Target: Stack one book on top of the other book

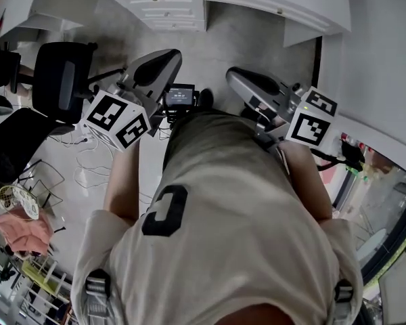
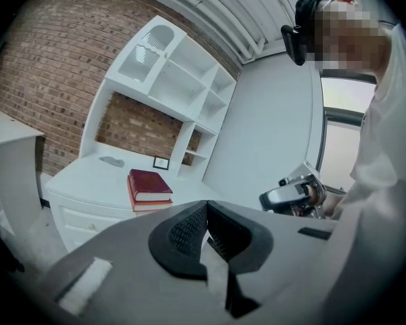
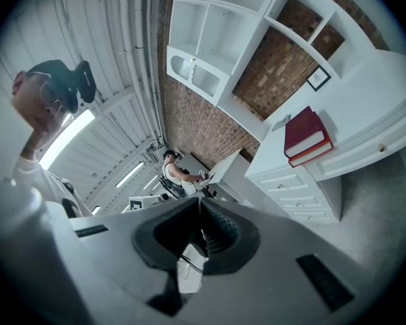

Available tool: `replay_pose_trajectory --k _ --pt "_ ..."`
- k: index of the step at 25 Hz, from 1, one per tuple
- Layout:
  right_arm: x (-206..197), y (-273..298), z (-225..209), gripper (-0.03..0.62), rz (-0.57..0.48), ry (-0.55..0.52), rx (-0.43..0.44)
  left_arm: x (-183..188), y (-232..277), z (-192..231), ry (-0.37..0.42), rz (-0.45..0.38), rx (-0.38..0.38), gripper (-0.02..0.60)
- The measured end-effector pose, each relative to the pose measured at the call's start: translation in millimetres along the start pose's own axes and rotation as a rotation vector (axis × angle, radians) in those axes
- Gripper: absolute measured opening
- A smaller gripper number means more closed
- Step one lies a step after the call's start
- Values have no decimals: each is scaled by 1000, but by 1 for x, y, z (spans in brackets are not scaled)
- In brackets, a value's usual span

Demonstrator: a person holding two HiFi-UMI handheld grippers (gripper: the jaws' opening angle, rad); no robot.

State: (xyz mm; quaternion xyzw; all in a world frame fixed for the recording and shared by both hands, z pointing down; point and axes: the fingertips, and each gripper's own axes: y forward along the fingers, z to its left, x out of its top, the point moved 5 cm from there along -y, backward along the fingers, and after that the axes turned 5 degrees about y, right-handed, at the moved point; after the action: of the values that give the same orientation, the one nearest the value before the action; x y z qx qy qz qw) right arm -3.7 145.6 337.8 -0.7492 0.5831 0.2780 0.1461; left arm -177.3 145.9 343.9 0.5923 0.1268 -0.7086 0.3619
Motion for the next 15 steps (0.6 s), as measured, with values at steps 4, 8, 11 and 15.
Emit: replay_pose_trajectory --k 4,8,11,15 --pt "3 -10 -6 11 -33 21 -14 3 13 -9 11 8 -26 5" --pt "9 -15 -7 11 -66 16 -32 5 18 -14 16 21 -33 5" --pt "12 -18 -9 11 -71 13 -21 6 19 -15 21 19 -19 5" --pt "15 -23 -9 11 -63 1 -11 7 19 -19 19 13 -2 5"
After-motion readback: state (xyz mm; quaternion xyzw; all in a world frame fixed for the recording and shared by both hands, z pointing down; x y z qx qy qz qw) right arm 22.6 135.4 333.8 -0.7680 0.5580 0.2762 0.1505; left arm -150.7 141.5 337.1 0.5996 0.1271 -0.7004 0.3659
